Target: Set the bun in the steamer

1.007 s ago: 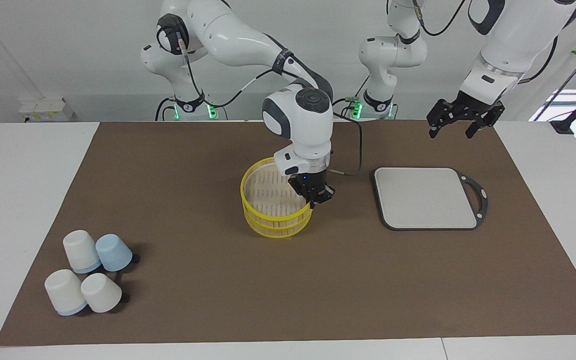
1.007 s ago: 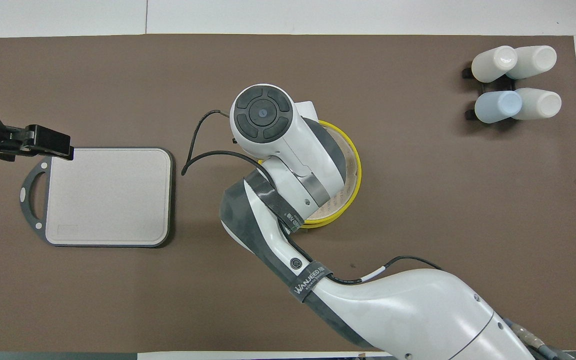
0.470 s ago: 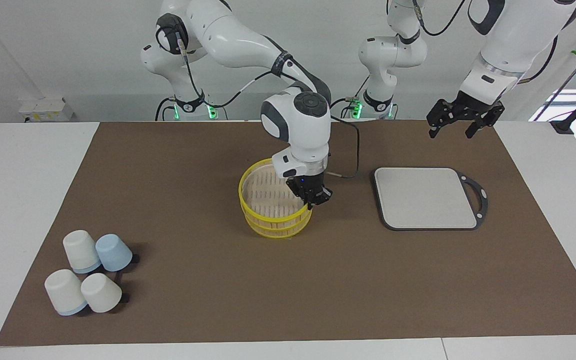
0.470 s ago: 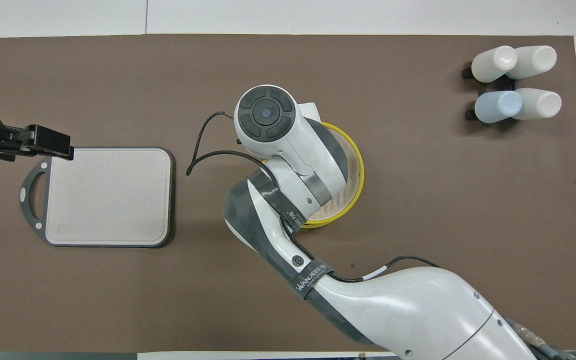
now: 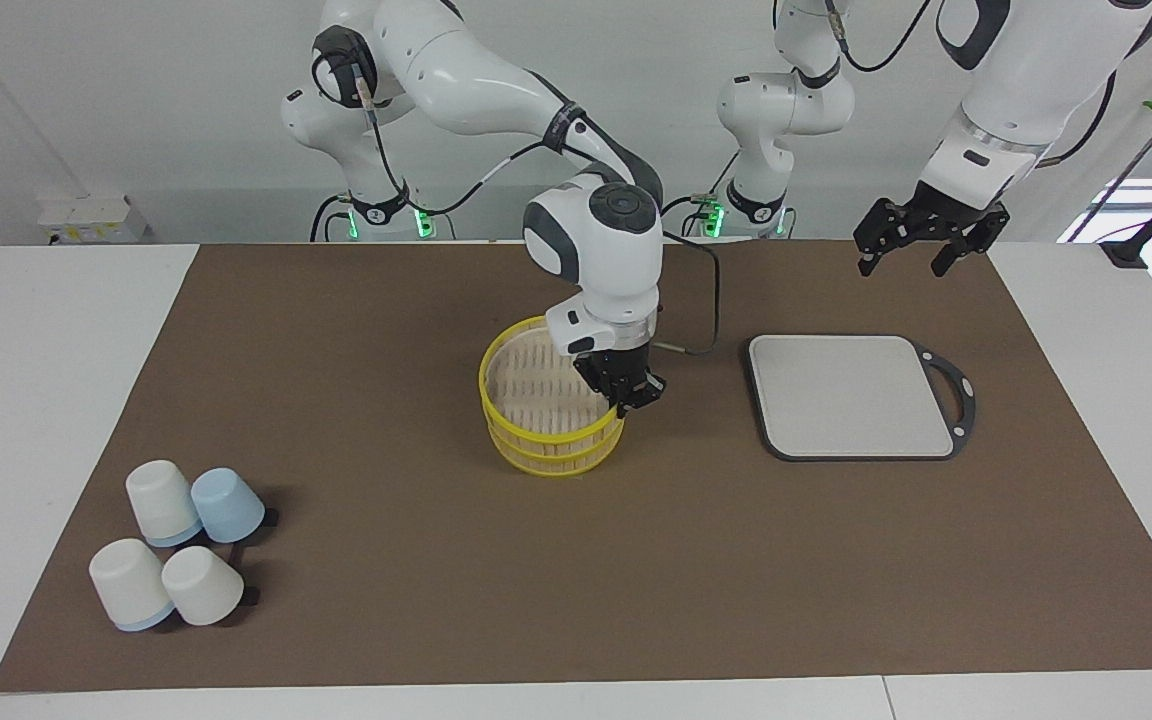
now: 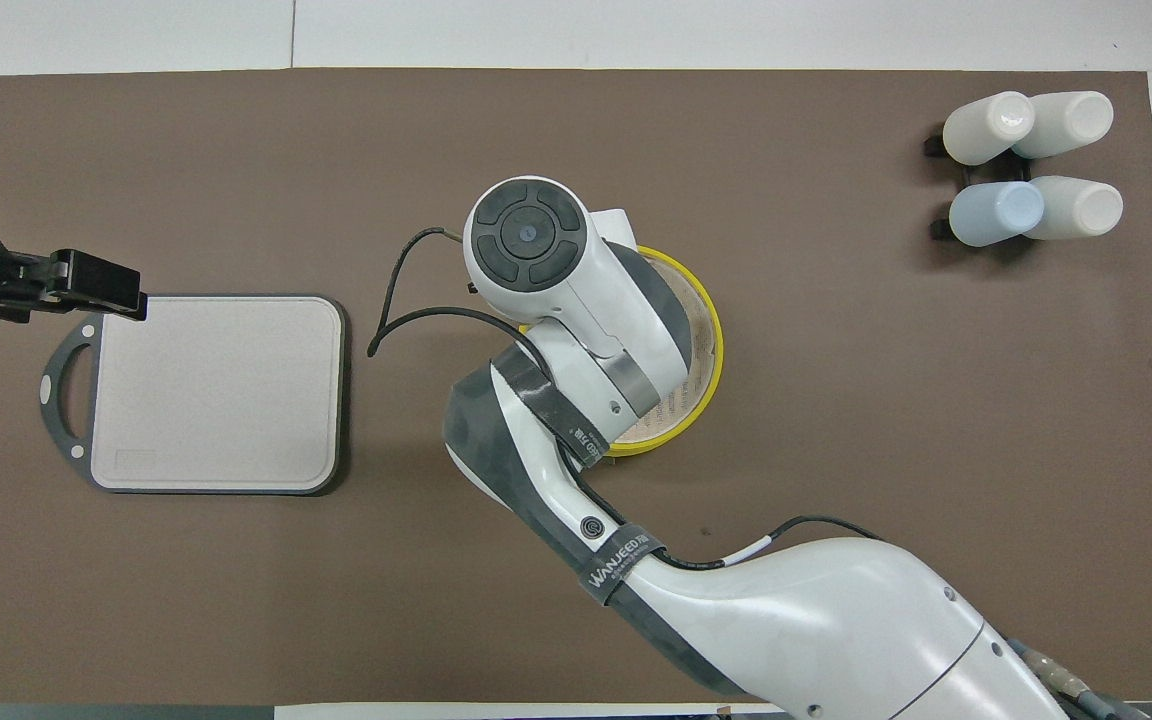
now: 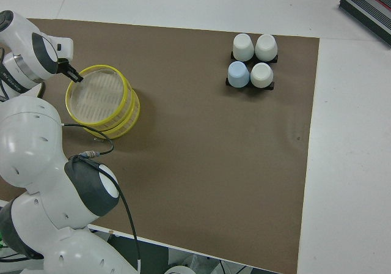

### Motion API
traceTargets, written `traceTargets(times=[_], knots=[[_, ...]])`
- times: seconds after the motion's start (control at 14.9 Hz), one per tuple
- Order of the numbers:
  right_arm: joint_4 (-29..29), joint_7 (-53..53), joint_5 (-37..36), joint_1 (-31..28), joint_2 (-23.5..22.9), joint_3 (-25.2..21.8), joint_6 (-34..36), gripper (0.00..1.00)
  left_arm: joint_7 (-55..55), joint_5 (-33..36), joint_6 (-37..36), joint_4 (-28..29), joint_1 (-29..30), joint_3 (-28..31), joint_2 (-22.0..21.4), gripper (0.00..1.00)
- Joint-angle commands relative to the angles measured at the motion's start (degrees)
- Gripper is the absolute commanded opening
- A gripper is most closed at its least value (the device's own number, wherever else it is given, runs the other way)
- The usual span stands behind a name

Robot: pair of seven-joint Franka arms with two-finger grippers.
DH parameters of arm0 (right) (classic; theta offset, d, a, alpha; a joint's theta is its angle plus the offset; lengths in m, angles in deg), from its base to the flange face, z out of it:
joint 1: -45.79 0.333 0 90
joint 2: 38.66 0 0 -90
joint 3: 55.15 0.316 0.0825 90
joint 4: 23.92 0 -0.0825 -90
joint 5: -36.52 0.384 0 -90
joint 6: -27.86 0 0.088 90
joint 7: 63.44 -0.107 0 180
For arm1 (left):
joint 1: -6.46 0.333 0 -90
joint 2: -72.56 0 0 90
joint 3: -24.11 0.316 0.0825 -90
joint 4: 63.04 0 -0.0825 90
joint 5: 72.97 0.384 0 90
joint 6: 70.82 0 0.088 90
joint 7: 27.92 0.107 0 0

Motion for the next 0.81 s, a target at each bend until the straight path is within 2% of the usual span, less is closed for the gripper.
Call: traceTargets(times=[0.0,0.54,0.74], knots=[[-3.0,1.3,0.4,-0.2,2.4,0.1,-1.3,0.00,0.5,1.2,0.5,0.5,0.7,-0.3,-1.0,1.00],[-3.4,1.6,0.4,-0.1,2.4,0.2,-2.5,0.00,0.3,1.2,-0.2,0.9,0.6,-0.4,-1.3,1.00],[-5.4,2.4,0.4,-0.1,3.1,0.2,-3.5,0.00,0.3,1.2,-0.2,1.1,0.6,-0.5,-1.3,1.00]])
